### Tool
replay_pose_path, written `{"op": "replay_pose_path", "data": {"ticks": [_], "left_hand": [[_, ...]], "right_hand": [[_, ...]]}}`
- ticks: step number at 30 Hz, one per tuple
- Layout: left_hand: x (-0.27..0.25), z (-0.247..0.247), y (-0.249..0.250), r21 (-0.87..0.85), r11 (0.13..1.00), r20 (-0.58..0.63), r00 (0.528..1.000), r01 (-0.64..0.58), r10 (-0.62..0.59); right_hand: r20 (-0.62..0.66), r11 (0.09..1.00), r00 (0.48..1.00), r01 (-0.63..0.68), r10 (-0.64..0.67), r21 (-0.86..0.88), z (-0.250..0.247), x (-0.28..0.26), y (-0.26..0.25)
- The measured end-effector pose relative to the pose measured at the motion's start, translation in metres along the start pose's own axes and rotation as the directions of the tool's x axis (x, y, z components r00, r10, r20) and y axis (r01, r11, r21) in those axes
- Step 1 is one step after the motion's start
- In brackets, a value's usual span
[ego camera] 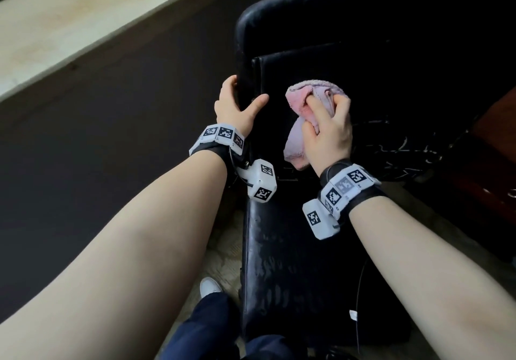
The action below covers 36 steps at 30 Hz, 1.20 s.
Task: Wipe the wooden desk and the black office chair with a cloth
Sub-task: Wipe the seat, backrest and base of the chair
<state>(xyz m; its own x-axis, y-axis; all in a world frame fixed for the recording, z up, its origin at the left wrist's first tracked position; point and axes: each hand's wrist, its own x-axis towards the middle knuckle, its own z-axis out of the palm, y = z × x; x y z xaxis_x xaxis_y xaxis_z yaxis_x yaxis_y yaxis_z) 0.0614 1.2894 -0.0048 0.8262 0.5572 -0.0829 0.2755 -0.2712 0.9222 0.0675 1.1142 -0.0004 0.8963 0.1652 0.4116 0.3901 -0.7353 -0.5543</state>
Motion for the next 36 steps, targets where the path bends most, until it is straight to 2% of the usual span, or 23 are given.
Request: {"op": "replay_pose_path", "data": {"ticks": [4, 8, 10, 13, 17, 19, 20, 22, 26, 28, 32, 36], "left_hand": [[-0.001, -0.003, 0.000, 0.025, 1.000, -0.011, 1.000, 0.018, -0.018], [0.000, -0.001, 0.001, 0.022, 0.999, -0.009, 1.000, 0.029, -0.029], [-0.001, 0.000, 0.004, 0.032, 0.998, -0.007, 0.999, 0.049, -0.048], [-0.001, 0.001, 0.007, 0.043, 0.997, -0.008, 0.998, 0.067, -0.067], [-0.004, 0.003, 0.011, 0.076, 0.994, -0.022, 0.997, 0.081, -0.079], [-0.011, 0.005, 0.014, 0.094, 0.991, -0.027, 0.995, 0.094, -0.092], [-0.015, 0.006, 0.015, 0.109, 0.989, -0.030, 0.995, 0.100, -0.097], [-0.026, 0.009, 0.016, 0.126, 0.988, -0.037, 0.996, 0.090, -0.086], [-0.047, 0.023, 0.024, 0.199, 0.975, -0.031, 0.995, 0.102, -0.098], [-0.047, 0.035, 0.032, 0.232, 0.962, -0.041, 0.990, 0.142, -0.136], [-0.042, 0.054, 0.041, 0.235, 0.946, -0.106, 0.973, 0.224, -0.204], [-0.040, 0.066, 0.036, 0.184, 0.952, -0.139, 0.966, 0.243, -0.220]], "right_hand": [[0.115, 0.999, 0.992, -0.041, 0.043, -0.017, 0.020, -0.018, 0.011], [0.281, 0.994, 0.955, -0.080, 0.098, -0.076, 0.029, -0.036, 0.025], [0.381, 0.986, 0.915, -0.083, 0.133, -0.145, 0.030, -0.042, 0.032], [0.519, 0.956, 0.827, -0.072, 0.217, -0.285, 0.031, -0.050, 0.037], [0.601, 0.948, 0.749, -0.115, 0.279, -0.297, 0.022, -0.049, 0.035], [0.621, 0.950, 0.734, -0.107, 0.276, -0.295, 0.012, -0.046, 0.032], [0.610, 0.952, 0.746, -0.107, 0.267, -0.285, 0.005, -0.046, 0.031], [0.538, 0.960, 0.806, -0.133, 0.249, -0.245, -0.011, -0.045, 0.029], [0.309, 0.985, 0.938, -0.123, 0.155, -0.119, -0.042, -0.035, 0.026], [0.180, 0.994, 0.979, -0.089, 0.099, -0.063, -0.051, -0.023, 0.024], [0.020, 0.997, 0.997, -0.068, 0.069, -0.029, -0.049, 0.003, 0.032], [0.003, 0.996, 0.997, -0.076, 0.076, -0.050, -0.034, 0.016, 0.046]]}}
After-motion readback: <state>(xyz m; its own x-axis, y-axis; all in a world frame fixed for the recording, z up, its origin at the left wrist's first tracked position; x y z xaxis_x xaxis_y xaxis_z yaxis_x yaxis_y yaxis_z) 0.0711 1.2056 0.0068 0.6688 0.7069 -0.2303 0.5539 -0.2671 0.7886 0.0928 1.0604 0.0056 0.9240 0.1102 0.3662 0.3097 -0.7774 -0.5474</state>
